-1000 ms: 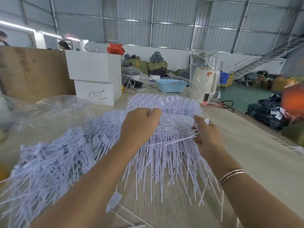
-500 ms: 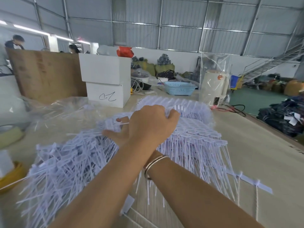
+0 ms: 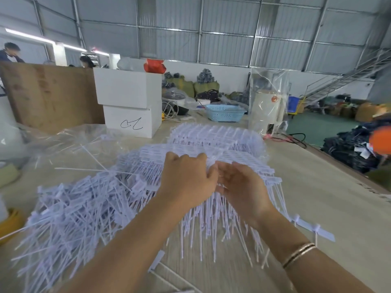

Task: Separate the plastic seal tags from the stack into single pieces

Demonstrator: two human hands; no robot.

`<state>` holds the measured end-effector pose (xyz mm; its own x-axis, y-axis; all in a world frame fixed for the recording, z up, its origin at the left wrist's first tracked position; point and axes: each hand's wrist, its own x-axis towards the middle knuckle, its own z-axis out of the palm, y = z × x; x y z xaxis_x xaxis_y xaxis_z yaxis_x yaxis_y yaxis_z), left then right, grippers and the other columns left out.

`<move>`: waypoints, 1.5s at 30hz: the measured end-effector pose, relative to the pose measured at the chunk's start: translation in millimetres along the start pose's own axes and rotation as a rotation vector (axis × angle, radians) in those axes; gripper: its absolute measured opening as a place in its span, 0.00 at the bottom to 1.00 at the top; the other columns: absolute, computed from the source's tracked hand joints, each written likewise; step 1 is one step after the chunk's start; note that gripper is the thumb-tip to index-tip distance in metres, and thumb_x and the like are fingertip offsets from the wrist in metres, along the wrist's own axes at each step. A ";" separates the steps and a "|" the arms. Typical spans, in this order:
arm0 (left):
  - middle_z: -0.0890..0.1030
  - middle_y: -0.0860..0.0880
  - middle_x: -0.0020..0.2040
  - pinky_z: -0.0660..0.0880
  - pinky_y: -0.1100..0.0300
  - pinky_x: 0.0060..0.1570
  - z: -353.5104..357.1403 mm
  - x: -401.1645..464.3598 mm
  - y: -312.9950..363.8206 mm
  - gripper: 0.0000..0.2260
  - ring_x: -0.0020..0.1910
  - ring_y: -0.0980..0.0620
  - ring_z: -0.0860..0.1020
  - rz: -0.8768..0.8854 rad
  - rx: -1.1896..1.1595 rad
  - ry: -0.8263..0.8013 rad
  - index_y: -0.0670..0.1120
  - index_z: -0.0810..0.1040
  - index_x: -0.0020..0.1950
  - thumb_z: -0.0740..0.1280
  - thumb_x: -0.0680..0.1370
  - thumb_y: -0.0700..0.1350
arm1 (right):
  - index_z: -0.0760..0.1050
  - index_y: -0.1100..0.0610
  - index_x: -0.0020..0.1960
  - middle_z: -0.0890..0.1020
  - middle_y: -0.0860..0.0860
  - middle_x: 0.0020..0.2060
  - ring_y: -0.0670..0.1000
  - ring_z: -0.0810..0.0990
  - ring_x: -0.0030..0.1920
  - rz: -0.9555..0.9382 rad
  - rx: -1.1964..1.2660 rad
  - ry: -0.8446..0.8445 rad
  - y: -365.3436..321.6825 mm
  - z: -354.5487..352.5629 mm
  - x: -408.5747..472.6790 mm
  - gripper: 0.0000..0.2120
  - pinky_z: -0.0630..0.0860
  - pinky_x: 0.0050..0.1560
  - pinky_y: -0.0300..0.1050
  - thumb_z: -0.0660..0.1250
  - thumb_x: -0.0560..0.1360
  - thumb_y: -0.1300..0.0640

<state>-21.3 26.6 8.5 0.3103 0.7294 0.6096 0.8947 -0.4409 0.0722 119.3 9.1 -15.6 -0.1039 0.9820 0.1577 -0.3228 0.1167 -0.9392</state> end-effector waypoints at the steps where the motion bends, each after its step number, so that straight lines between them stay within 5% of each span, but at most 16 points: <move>1: 0.72 0.52 0.31 0.58 0.51 0.53 2.4 -5.0 1.7 0.19 0.36 0.48 0.71 0.055 0.024 -0.004 0.48 0.74 0.55 0.49 0.79 0.56 | 0.78 0.60 0.46 0.81 0.55 0.40 0.52 0.79 0.41 0.018 0.021 0.002 -2.0 -0.3 -5.8 0.19 0.74 0.45 0.46 0.58 0.74 0.45; 4: 0.82 0.50 0.43 0.54 0.53 0.53 7.3 -19.4 1.6 0.25 0.47 0.50 0.75 0.187 0.066 -0.064 0.48 0.71 0.65 0.47 0.77 0.58 | 0.81 0.59 0.50 0.79 0.58 0.38 0.54 0.78 0.41 0.048 -0.232 0.111 5.6 3.9 -8.8 0.21 0.74 0.49 0.49 0.59 0.76 0.43; 6: 0.81 0.52 0.44 0.54 0.54 0.55 10.6 -26.5 -4.0 0.22 0.48 0.51 0.75 0.181 0.073 -0.071 0.48 0.72 0.60 0.49 0.77 0.59 | 0.80 0.62 0.54 0.77 0.60 0.38 0.56 0.75 0.40 0.065 -0.301 0.158 11.3 9.8 -8.6 0.19 0.73 0.49 0.50 0.61 0.78 0.48; 9: 0.80 0.53 0.37 0.60 0.53 0.55 14.4 -35.7 -9.7 0.18 0.41 0.50 0.77 0.153 0.081 0.075 0.47 0.74 0.46 0.53 0.77 0.59 | 0.79 0.65 0.46 0.74 0.58 0.34 0.53 0.71 0.36 0.065 -0.222 0.210 13.6 11.3 -9.9 0.17 0.69 0.41 0.46 0.65 0.76 0.50; 12: 0.78 0.53 0.34 0.64 0.53 0.54 22.7 -41.6 -13.5 0.17 0.39 0.49 0.78 0.196 0.096 0.200 0.47 0.77 0.42 0.56 0.77 0.56 | 0.76 0.62 0.44 0.72 0.53 0.28 0.48 0.69 0.29 0.089 -0.130 0.213 18.2 13.5 -11.8 0.12 0.67 0.34 0.41 0.68 0.75 0.52; 20: 0.80 0.56 0.31 0.63 0.54 0.55 26.4 -47.4 -12.0 0.17 0.36 0.53 0.79 0.215 0.079 0.238 0.49 0.81 0.39 0.55 0.79 0.51 | 0.80 0.58 0.32 0.80 0.59 0.33 0.54 0.75 0.35 -0.020 -0.260 0.316 23.4 16.0 -16.1 0.15 0.74 0.46 0.48 0.67 0.76 0.55; 25: 0.81 0.54 0.31 0.62 0.54 0.52 27.6 -50.3 -7.2 0.16 0.33 0.52 0.79 0.149 -0.091 0.240 0.48 0.82 0.43 0.55 0.79 0.48 | 0.82 0.65 0.39 0.83 0.61 0.36 0.52 0.82 0.38 -0.078 -0.227 0.341 27.6 19.2 -14.2 0.14 0.78 0.54 0.49 0.64 0.78 0.57; 30: 0.80 0.53 0.30 0.62 0.54 0.52 26.8 -49.7 -6.2 0.17 0.32 0.51 0.79 0.107 -0.172 0.162 0.49 0.81 0.41 0.54 0.79 0.49 | 0.82 0.59 0.36 0.83 0.55 0.31 0.50 0.83 0.36 -0.097 -0.201 0.312 29.4 19.1 -15.4 0.14 0.79 0.51 0.45 0.64 0.78 0.58; 33: 0.78 0.53 0.29 0.60 0.55 0.54 21.4 -45.6 -12.2 0.22 0.32 0.53 0.78 -0.074 -0.356 0.140 0.52 0.80 0.39 0.48 0.79 0.53 | 0.82 0.61 0.41 0.84 0.54 0.35 0.50 0.84 0.39 -0.103 -0.093 0.270 25.8 17.6 -17.5 0.12 0.79 0.44 0.38 0.63 0.79 0.59; 35: 0.77 0.54 0.29 0.58 0.55 0.56 18.6 -43.8 -19.2 0.25 0.33 0.54 0.76 -0.069 -0.290 0.156 0.52 0.80 0.40 0.45 0.78 0.56 | 0.81 0.63 0.41 0.83 0.54 0.33 0.49 0.83 0.36 -0.095 -0.008 0.254 21.2 16.1 -19.7 0.13 0.78 0.39 0.36 0.62 0.79 0.58; 39: 0.70 0.56 0.24 0.59 0.56 0.53 1.8 -39.2 -32.9 0.16 0.29 0.53 0.72 0.015 -0.194 0.260 0.49 0.80 0.39 0.55 0.75 0.53 | 0.80 0.67 0.47 0.78 0.51 0.29 0.47 0.75 0.29 -0.059 -0.161 0.240 25.2 19.5 -20.6 0.17 0.75 0.41 0.42 0.62 0.78 0.52; 41: 0.71 0.54 0.22 0.60 0.54 0.52 -4.2 -38.7 -39.4 0.15 0.27 0.51 0.74 0.024 -0.140 0.250 0.50 0.80 0.38 0.56 0.73 0.52 | 0.82 0.59 0.51 0.75 0.47 0.26 0.45 0.73 0.28 -0.045 -0.218 0.245 29.7 21.3 -20.9 0.15 0.74 0.42 0.42 0.62 0.78 0.49; 45: 0.71 0.53 0.20 0.62 0.55 0.53 -8.4 -41.6 -48.0 0.20 0.24 0.52 0.70 -0.041 -0.095 0.169 0.48 0.77 0.26 0.52 0.72 0.51 | 0.83 0.51 0.40 0.73 0.46 0.24 0.46 0.72 0.29 -0.073 -0.309 0.269 32.7 20.0 -21.5 0.14 0.73 0.42 0.42 0.63 0.77 0.46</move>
<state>-79.8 13.1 -13.7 0.2090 0.6533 0.7277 0.8686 -0.4658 0.1687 92.1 -11.2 -43.6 0.1713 0.9686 0.1802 -0.0185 0.1861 -0.9824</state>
